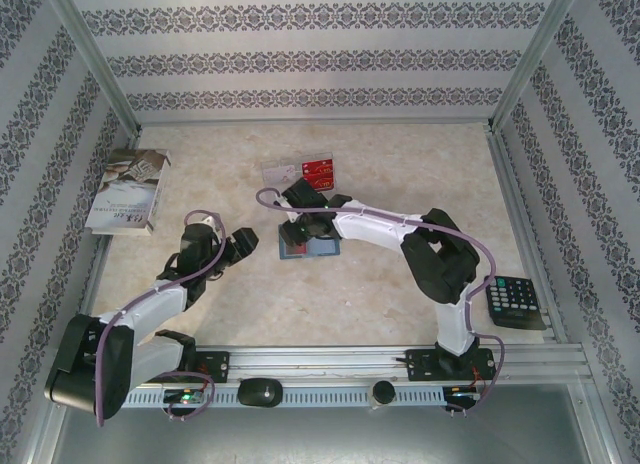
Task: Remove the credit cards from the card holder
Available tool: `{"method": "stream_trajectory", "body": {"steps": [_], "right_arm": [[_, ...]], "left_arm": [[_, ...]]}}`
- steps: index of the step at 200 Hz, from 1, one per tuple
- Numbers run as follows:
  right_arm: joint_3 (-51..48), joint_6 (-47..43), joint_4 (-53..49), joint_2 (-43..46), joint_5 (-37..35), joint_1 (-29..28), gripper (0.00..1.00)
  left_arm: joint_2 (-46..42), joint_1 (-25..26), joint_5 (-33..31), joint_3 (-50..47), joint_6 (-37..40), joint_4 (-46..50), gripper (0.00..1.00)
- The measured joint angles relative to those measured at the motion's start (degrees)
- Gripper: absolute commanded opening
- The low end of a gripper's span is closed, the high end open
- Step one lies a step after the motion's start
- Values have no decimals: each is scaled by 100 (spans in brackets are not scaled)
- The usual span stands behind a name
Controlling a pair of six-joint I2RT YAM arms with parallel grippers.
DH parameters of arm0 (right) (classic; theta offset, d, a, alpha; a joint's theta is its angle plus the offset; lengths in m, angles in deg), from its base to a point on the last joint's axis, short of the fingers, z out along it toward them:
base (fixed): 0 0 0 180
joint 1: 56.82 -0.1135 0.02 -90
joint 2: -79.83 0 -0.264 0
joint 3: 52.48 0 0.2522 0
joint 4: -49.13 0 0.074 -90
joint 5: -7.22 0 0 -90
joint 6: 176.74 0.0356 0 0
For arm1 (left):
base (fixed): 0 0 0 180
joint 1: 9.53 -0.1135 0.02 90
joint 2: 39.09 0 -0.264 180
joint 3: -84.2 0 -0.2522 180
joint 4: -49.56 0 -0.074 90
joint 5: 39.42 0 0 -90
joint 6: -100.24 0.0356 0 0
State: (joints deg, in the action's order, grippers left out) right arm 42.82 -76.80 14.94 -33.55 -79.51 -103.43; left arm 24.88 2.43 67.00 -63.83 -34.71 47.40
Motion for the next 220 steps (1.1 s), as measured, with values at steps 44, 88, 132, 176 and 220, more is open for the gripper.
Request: {"method": "stream_trajectory", "body": {"steps": [44, 88, 132, 176, 220], "right_arm": [[173, -37, -258, -415, -557, 0, 36], [413, -157, -518, -730, -734, -13, 36], [538, -271, -560, -855, -881, -79, 30], [546, -258, -529, -872, -763, -105, 1], [396, -258, -313, -787, -490, -72, 0]], "left_arm": [[-334, 0, -175, 2, 138, 11, 86], [-407, 0, -197, 4, 197, 17, 86], [-385, 0, -192, 11, 219, 17, 86], [-387, 0, -179, 55, 262, 24, 84], [-254, 0, -17, 57, 278, 20, 82]]}}
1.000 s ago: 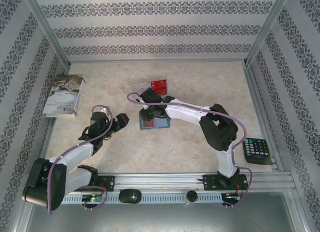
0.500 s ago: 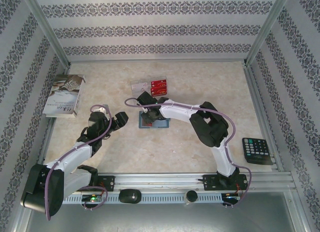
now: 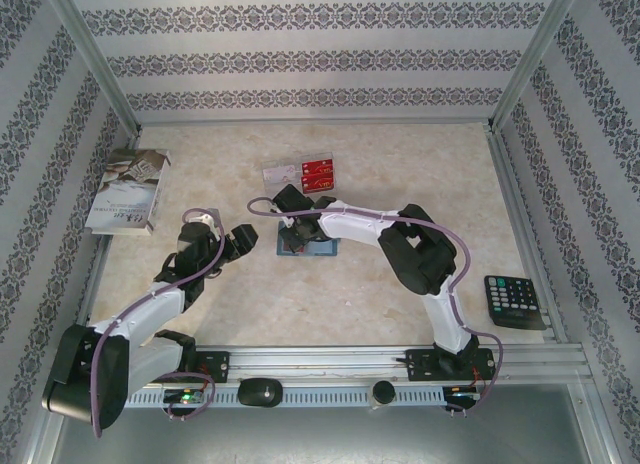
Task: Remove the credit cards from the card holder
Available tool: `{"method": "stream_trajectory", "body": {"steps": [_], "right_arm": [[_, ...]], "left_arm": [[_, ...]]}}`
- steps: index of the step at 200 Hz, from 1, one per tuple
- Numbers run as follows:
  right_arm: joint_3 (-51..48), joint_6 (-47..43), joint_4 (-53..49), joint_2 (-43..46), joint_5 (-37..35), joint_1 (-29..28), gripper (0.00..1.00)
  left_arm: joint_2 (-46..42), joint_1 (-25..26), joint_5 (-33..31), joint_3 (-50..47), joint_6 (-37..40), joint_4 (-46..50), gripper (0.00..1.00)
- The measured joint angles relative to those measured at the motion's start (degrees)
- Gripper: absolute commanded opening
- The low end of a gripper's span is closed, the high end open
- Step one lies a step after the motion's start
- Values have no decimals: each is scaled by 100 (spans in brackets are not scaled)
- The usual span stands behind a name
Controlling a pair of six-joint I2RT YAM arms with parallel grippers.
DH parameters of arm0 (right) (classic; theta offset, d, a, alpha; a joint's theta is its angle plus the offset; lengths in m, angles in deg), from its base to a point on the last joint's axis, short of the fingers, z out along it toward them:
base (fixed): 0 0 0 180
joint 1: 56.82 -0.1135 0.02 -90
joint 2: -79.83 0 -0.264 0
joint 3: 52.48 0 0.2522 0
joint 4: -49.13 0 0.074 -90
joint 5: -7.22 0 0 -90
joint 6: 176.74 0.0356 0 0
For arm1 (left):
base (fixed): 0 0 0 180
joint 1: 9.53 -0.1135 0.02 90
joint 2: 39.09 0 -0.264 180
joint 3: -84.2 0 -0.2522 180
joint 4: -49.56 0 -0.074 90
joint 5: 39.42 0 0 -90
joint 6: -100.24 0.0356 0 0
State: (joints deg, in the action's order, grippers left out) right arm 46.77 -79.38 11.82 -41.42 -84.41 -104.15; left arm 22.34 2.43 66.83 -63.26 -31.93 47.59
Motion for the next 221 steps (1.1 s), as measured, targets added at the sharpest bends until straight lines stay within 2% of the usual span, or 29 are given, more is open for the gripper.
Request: {"method": "stream_trajectory", "body": {"steps": [4, 15, 31, 54, 104, 158, 192, 221], "right_arm": [[-7, 2, 11, 4, 28, 15, 0], [-7, 48, 9, 15, 109, 42, 12], [-59, 205, 24, 72, 234, 76, 35], [-216, 472, 22, 282, 192, 101, 39], [-55, 649, -48, 409, -262, 111, 38], [254, 599, -236, -94, -564, 107, 36], [389, 575, -278, -247, -601, 105, 25], [343, 540, -168, -245, -516, 74, 6]], "left_arm": [[22, 0, 2, 0, -2, 0, 82], [46, 0, 4, 0, -2, 0, 83], [46, 0, 4, 0, -2, -7, 84], [85, 0, 0, 0, -2, -13, 84], [92, 0, 0, 0, -2, -17, 84], [35, 0, -2, 0, -2, -17, 84], [33, 0, -2, 0, -2, -15, 84], [33, 0, 0, 0, -2, -15, 84]]}}
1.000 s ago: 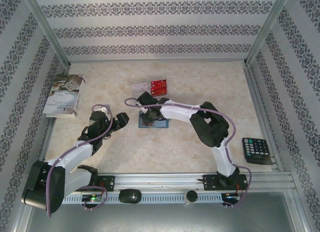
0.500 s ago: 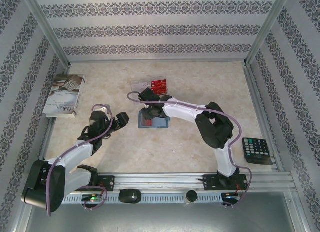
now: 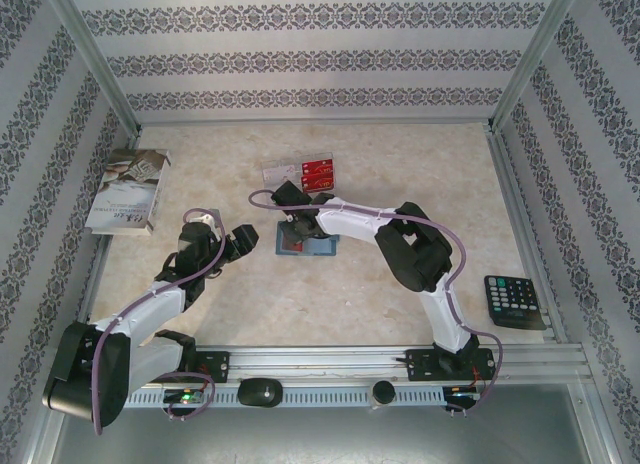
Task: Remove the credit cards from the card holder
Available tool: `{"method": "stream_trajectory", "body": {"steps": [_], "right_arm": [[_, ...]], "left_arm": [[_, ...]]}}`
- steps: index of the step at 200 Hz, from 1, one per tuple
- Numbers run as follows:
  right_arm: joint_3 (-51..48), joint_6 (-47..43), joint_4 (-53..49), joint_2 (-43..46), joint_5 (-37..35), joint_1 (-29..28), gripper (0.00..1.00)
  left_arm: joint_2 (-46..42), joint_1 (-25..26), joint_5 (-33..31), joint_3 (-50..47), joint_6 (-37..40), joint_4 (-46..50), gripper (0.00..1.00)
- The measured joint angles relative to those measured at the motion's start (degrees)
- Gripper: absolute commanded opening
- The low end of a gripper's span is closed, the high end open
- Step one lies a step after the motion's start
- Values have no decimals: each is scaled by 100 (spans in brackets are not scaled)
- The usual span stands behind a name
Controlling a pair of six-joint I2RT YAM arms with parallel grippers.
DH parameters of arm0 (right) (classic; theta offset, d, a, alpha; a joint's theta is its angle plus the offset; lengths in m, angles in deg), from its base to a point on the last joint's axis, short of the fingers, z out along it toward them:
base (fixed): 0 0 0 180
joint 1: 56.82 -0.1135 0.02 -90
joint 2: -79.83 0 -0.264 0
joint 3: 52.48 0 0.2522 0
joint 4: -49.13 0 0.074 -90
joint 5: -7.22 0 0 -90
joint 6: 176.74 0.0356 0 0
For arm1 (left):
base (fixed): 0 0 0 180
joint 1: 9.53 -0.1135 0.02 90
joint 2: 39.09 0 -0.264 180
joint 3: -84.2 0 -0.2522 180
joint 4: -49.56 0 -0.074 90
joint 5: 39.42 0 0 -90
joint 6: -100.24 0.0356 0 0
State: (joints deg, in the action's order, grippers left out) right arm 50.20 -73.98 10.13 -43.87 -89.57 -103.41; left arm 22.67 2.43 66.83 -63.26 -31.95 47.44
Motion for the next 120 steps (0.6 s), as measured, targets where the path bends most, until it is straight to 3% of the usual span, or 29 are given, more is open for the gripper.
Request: {"method": "stream_trajectory", "body": {"steps": [9, 58, 91, 106, 120], "right_arm": [[-7, 26, 22, 0, 9, -7, 0], [-162, -76, 221, 90, 179, 0, 0], [-782, 68, 857, 442, 1064, 195, 0], [-1060, 247, 1137, 623, 1554, 304, 0], [-1237, 422, 1379, 750, 1937, 413, 0]], "left_arm": [[0, 0, 0, 0, 0, -2, 84], [9, 4, 105, -2, 2, -9, 81], [210, 39, 291, -2, 0, -271, 78], [389, 131, 385, -2, -9, -461, 70], [575, 219, 470, 0, -39, -614, 54]]}}
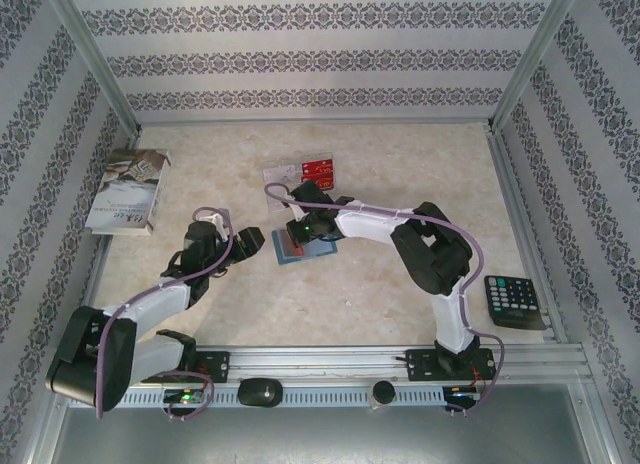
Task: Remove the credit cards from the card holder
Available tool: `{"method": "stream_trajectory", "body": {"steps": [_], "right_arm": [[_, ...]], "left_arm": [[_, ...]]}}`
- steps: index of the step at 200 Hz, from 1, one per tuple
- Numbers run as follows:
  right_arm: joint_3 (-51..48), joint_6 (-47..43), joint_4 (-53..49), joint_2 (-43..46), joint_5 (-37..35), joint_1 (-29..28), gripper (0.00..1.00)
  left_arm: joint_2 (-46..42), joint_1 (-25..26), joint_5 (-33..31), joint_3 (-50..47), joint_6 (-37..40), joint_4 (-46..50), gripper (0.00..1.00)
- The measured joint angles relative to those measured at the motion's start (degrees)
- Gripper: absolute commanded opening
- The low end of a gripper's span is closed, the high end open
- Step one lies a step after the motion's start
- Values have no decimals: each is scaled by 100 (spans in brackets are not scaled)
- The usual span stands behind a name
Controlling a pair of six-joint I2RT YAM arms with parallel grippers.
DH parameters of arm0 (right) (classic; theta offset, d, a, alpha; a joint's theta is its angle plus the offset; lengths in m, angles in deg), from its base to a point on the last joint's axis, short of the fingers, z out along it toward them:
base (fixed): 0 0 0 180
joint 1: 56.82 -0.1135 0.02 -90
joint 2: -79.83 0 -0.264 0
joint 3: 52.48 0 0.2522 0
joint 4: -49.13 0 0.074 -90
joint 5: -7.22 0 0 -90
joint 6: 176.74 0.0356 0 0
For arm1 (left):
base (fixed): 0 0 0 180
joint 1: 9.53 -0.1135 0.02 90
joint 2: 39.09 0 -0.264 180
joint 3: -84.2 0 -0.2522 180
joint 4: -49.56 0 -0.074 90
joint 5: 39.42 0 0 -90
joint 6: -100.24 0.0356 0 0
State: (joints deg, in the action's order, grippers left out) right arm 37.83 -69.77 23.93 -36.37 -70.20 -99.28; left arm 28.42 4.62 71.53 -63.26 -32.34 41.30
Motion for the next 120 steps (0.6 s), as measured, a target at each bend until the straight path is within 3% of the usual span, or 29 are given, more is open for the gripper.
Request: {"method": "stream_trajectory", "body": {"steps": [14, 32, 59, 80, 120], "right_arm": [[-205, 212, 286, 146, 341, 111, 0], [-420, 461, 616, 302, 671, 227, 0], [-647, 745, 966, 452, 905, 299, 0], [-715, 890, 1117, 494, 975, 297, 0], [-955, 1143, 1392, 501, 1003, 297, 0]], "left_arm": [[144, 55, 33, 0, -13, -109, 44], [315, 120, 42, 11, -4, -195, 41], [667, 400, -52, 260, 26, -105, 41], [909, 654, -170, 498, 46, -70, 50], [1314, 1029, -420, 1027, 127, 372, 47]]}}
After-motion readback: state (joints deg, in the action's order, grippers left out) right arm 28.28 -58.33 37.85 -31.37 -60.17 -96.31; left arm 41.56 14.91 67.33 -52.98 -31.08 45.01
